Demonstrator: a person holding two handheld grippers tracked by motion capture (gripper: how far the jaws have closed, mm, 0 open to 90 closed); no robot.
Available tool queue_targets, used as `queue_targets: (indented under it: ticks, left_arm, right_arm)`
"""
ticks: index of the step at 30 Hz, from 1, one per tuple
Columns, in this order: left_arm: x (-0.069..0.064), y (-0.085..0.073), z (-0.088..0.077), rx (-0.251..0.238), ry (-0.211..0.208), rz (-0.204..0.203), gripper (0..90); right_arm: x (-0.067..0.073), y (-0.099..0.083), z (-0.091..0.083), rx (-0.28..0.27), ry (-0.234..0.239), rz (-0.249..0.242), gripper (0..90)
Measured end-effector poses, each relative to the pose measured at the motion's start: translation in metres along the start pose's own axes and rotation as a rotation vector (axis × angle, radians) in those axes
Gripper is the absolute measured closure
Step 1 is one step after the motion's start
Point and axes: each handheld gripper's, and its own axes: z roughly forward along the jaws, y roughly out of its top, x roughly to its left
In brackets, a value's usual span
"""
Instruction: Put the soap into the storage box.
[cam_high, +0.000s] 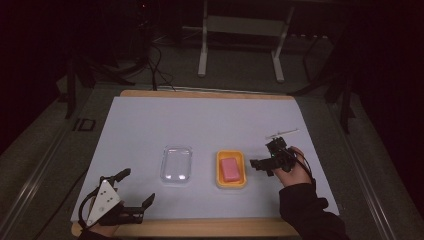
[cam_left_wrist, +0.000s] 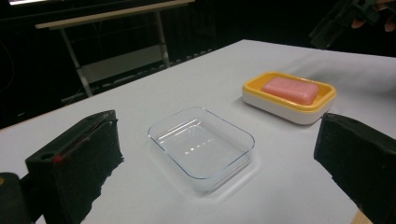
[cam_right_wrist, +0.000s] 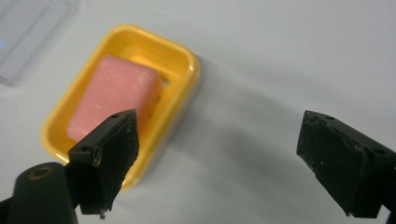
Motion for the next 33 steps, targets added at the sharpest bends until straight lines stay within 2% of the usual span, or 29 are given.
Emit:
queue_targets:
  ticks: [6, 7, 10, 13, 15, 17, 19, 21, 24, 30, 33]
  left_arm:
    - [0.000, 0.000, -0.001, 0.001, -0.001, 0.002, 1.0]
    - [0.000, 0.000, -0.001, 0.002, -0.001, 0.000, 1.0]
    - [0.000, 0.000, -0.002, 0.000, 0.001, -0.003, 1.0]
    - [0.000, 0.000, -0.001, 0.001, -0.001, -0.002, 1.0]
    - [0.000, 0.000, -0.001, 0.003, -0.004, 0.001, 1.0]
    - [-0.001, 0.000, -0.001, 0.006, -0.008, 0.003, 1.0]
    - [-0.001, 0.000, -0.001, 0.004, -0.012, 0.002, 1.0]
    - [-0.001, 0.000, -0.001, 0.005, -0.012, 0.003, 1.0]
    - [-0.001, 0.000, -0.001, 0.008, -0.016, 0.006, 1.0]
    - [-0.001, 0.000, -0.001, 0.006, -0.021, 0.004, 1.0]
    - [-0.001, 0.000, -0.002, 0.002, -0.025, 0.002, 1.0]
  right_arm:
    - [-0.008, -0.016, -0.004, -0.027, 0.014, 0.010, 13.0]
    - [-0.009, -0.018, -0.005, -0.045, 0.032, 0.014, 12.9]
    - [-0.012, -0.026, -0.006, -0.083, 0.045, -0.008, 12.9]
    - [-0.012, -0.034, -0.005, -0.084, 0.025, -0.044, 12.9]
    - [-0.012, -0.037, -0.005, -0.086, 0.023, -0.050, 12.9]
    - [-0.013, -0.041, -0.005, -0.098, 0.020, -0.056, 12.9]
    - [-0.016, -0.047, -0.005, -0.137, 0.024, -0.047, 12.9]
    - [-0.017, -0.051, -0.005, -0.147, 0.029, -0.066, 12.9]
    - [-0.014, -0.057, -0.003, -0.149, -0.008, -0.104, 12.9]
    - [-0.018, -0.064, -0.002, -0.144, 0.001, -0.115, 13.0]
    - [-0.021, -0.068, -0.001, -0.154, -0.020, -0.138, 12.8]
